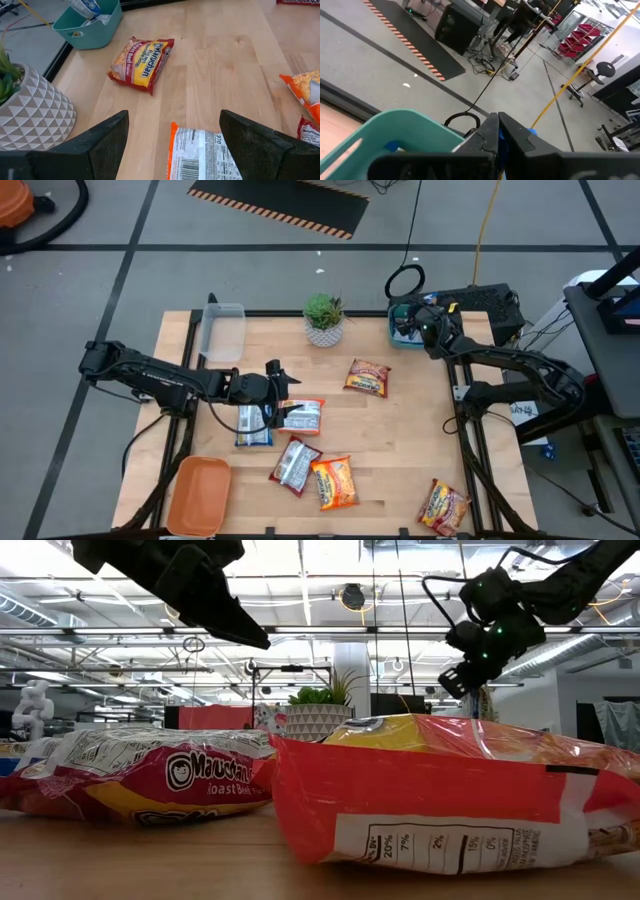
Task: Sort Maruchan noodles
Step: Put the right blue noodle pack into the green bin, then put the blue noodle pack into the green bin
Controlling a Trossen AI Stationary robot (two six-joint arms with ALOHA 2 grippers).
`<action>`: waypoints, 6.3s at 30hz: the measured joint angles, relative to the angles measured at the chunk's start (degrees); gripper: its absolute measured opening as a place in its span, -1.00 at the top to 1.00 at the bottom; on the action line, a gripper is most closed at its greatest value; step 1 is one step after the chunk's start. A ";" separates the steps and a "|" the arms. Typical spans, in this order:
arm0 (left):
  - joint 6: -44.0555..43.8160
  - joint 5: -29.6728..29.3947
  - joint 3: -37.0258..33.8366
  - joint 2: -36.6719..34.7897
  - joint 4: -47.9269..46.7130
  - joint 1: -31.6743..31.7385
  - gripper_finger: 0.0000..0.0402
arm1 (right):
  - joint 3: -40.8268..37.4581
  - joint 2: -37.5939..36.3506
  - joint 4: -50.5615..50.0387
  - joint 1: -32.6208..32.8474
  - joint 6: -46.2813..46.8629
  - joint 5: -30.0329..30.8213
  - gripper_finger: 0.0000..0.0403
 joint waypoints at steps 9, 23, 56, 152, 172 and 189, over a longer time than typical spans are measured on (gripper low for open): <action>-0.02 0.00 0.00 0.00 0.00 0.00 -0.58 | -0.32 -0.02 0.09 0.00 -0.18 -12.13 0.98; 0.01 0.00 0.00 0.00 0.00 0.00 -0.58 | -0.32 -0.02 1.08 0.00 6.21 -18.02 0.46; 0.95 0.01 0.00 0.00 1.55 0.00 -0.58 | 7.90 -0.04 -37.97 -3.57 34.10 -26.73 0.05; 2.79 0.02 0.02 0.00 4.39 0.01 -0.58 | -0.09 -8.55 -34.91 -8.99 6.45 -25.25 0.91; 2.90 0.02 0.02 0.00 4.42 0.02 -0.58 | -0.04 -8.55 -24.88 -4.49 6.49 -19.11 0.30; -3.43 7.08 0.02 0.02 -12.36 3.09 -0.58 | 0.00 -8.57 -10.57 8.35 11.41 -29.91 0.21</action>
